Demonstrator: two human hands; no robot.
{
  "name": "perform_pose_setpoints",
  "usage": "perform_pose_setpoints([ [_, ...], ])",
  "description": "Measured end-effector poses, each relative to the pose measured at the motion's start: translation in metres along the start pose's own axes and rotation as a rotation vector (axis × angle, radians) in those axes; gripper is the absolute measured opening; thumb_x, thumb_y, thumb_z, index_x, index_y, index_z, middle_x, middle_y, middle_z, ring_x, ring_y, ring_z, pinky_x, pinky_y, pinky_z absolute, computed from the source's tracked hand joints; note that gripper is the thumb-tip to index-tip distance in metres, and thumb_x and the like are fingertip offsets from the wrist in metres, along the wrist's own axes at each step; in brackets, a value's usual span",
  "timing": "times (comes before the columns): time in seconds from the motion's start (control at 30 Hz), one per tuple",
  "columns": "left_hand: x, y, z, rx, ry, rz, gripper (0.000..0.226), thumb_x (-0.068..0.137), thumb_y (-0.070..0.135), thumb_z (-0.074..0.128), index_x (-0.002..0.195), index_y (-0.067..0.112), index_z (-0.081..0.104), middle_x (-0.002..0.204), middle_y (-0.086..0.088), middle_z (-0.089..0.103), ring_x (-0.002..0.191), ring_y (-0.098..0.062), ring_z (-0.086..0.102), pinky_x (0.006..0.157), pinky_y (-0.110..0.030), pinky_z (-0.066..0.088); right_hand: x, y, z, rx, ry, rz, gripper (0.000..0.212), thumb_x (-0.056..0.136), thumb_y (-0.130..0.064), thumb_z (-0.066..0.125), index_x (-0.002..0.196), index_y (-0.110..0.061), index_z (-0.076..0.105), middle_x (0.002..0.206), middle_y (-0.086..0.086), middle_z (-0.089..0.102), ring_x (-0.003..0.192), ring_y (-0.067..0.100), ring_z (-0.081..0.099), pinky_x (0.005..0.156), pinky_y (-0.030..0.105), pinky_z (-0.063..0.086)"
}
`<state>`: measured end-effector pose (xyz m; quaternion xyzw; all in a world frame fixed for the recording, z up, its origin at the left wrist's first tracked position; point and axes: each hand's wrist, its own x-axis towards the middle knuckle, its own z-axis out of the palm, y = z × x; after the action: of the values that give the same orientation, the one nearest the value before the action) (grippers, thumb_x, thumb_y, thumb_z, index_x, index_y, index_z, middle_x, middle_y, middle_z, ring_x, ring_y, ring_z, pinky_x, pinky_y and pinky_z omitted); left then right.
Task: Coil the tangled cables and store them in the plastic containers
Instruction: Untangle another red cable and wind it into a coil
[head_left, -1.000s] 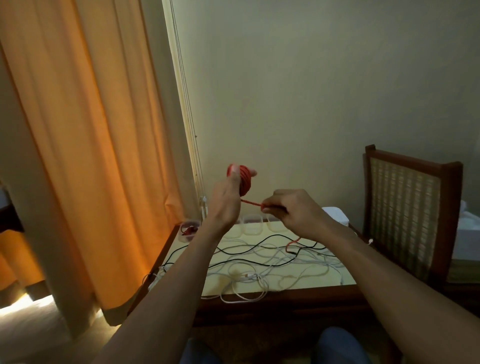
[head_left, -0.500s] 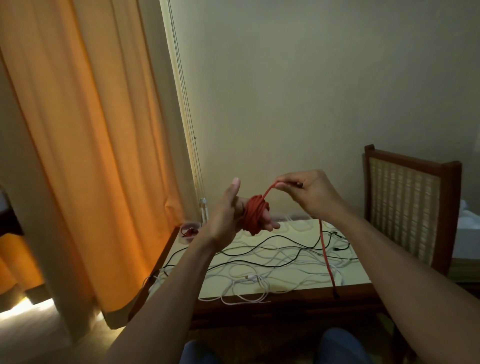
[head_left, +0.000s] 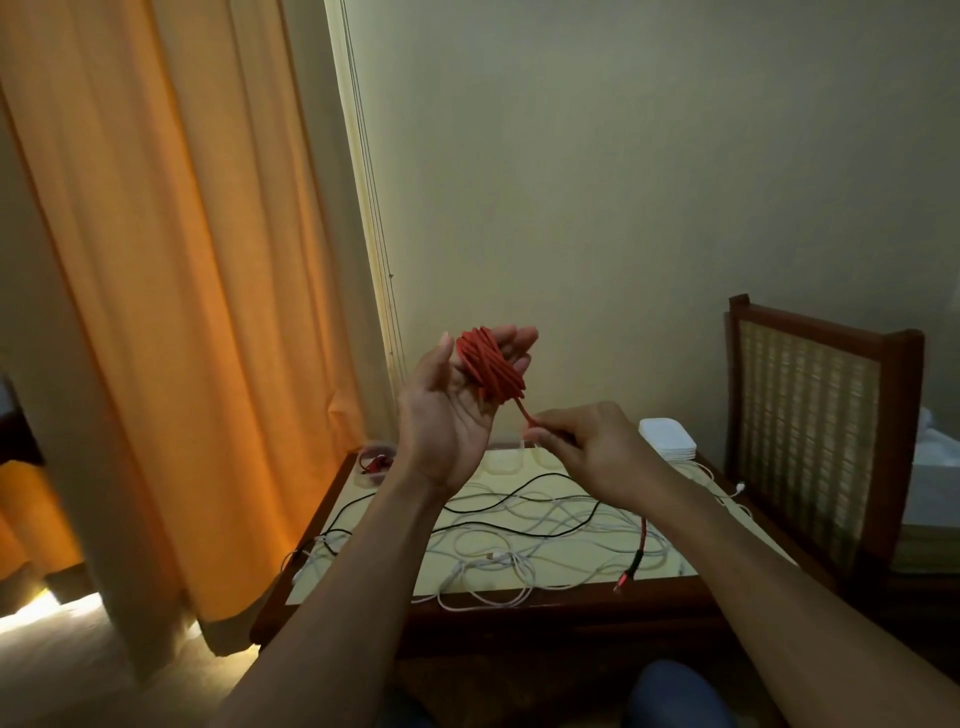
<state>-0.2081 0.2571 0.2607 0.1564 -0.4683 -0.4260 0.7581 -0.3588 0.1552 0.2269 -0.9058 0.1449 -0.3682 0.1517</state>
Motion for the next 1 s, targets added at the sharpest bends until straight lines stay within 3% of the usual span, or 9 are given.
perform_pose_setpoints([
  [0.13, 0.000, -0.006, -0.011, 0.300, 0.035, 0.068, 0.050, 0.093, 0.013, 0.040, 0.133, -0.013, 0.053, 0.135, -0.027, 0.063, 0.135, -0.033, 0.056, 0.118, -0.043, 0.039, 0.000, -0.011, -0.008, -0.204, -0.071, -0.062, 0.028, 0.101, -0.040, 0.057, 0.085, -0.021, 0.070, 0.063, -0.011, 0.056, 0.058, 0.006, 0.049, 0.058, 0.034, 0.045],
  [0.27, -0.005, 0.003, -0.019, 0.891, -0.017, 0.037, 0.055, 0.073, -0.006, 0.051, 0.125, 0.007, 0.065, 0.126, -0.008, 0.071, 0.125, -0.021, 0.063, 0.109, -0.039, 0.048, -0.001, -0.019, -0.019, -0.313, -0.030, -0.199, 0.027, 0.099, -0.039, 0.058, 0.102, -0.021, 0.077, 0.084, -0.008, 0.069, 0.074, 0.015, 0.062, 0.063, 0.040, 0.053],
  [0.4, -0.012, 0.005, -0.025, 1.483, -0.229, -0.249, 0.023, 0.087, 0.020, 0.075, 0.110, 0.022, 0.069, 0.090, 0.002, 0.071, 0.079, -0.013, 0.068, 0.078, -0.047, 0.058, 0.002, -0.022, -0.036, -0.309, 0.126, -0.297, 0.019, 0.093, -0.036, 0.065, 0.095, -0.023, 0.078, 0.081, -0.015, 0.058, 0.066, 0.008, 0.052, 0.057, 0.032, 0.048],
  [0.47, -0.017, 0.004, -0.020, 1.419, -0.310, -0.329, 0.018, 0.091, 0.033, 0.074, 0.105, 0.022, 0.072, 0.095, -0.003, 0.075, 0.088, -0.021, 0.072, 0.085, -0.049, 0.059, 0.003, -0.024, -0.040, -0.197, 0.146, -0.280, 0.013, 0.091, -0.032, 0.073, 0.096, -0.023, 0.079, 0.085, -0.014, 0.061, 0.070, 0.005, 0.055, 0.063, 0.028, 0.048],
  [0.6, -0.029, 0.009, -0.007, 1.038, -0.298, -0.306, 0.022, 0.103, 0.021, 0.060, 0.104, 0.000, 0.067, 0.097, -0.013, 0.076, 0.086, -0.021, 0.068, 0.073, -0.031, 0.050, -0.007, -0.024, -0.034, 0.239, 0.095, -0.015, 0.032, 0.089, -0.028, 0.072, 0.121, -0.023, 0.074, 0.102, -0.012, 0.070, 0.091, 0.021, 0.067, 0.082, 0.032, 0.055],
  [0.73, -0.040, 0.006, -0.007, 0.730, -0.295, -0.330, 0.031, 0.101, 0.040, 0.059, 0.091, 0.012, 0.068, 0.076, -0.009, 0.066, 0.084, -0.027, 0.068, 0.076, -0.038, 0.045, -0.019, -0.025, -0.026, 0.505, 0.027, 0.054, 0.037, 0.091, -0.027, 0.064, 0.127, -0.018, 0.069, 0.119, -0.004, 0.068, 0.119, 0.011, 0.062, 0.101, 0.029, 0.051],
  [0.8, -0.043, 0.002, -0.004, 0.651, -0.267, -0.332, 0.046, 0.094, 0.058, 0.063, 0.083, 0.014, 0.069, 0.064, -0.004, 0.059, 0.075, -0.026, 0.068, 0.071, -0.035, 0.047, -0.023, -0.034, -0.028, 0.555, -0.020, 0.060, 0.032, 0.095, -0.018, 0.062, 0.127, -0.019, 0.068, 0.111, -0.006, 0.073, 0.110, 0.005, 0.067, 0.098, 0.027, 0.053],
  [0.9, -0.047, 0.000, 0.003, 0.685, -0.157, -0.297, 0.064, 0.086, 0.075, 0.057, 0.069, 0.015, 0.070, 0.052, -0.005, 0.057, 0.060, -0.024, 0.067, 0.069, -0.037, 0.047, -0.032, -0.042, -0.025, 0.635, -0.100, 0.075, 0.038, 0.098, -0.001, 0.056, 0.129, -0.022, 0.059, 0.069, -0.014, 0.072, 0.061, -0.006, 0.065, 0.064, 0.008, 0.050],
  [1.0, -0.050, -0.004, 0.016, 0.819, 0.088, -0.234, 0.081, 0.083, 0.081, 0.048, 0.064, 0.005, 0.070, 0.052, -0.015, 0.059, 0.049, -0.023, 0.065, 0.061, -0.034, 0.049, -0.038, -0.042, -0.015, 0.510, 0.004, 0.072, 0.032, 0.096, -0.015, 0.065, 0.117, -0.039, 0.067, 0.098, -0.018, 0.076, 0.095, -0.002, 0.070, 0.083, 0.013, 0.051],
])
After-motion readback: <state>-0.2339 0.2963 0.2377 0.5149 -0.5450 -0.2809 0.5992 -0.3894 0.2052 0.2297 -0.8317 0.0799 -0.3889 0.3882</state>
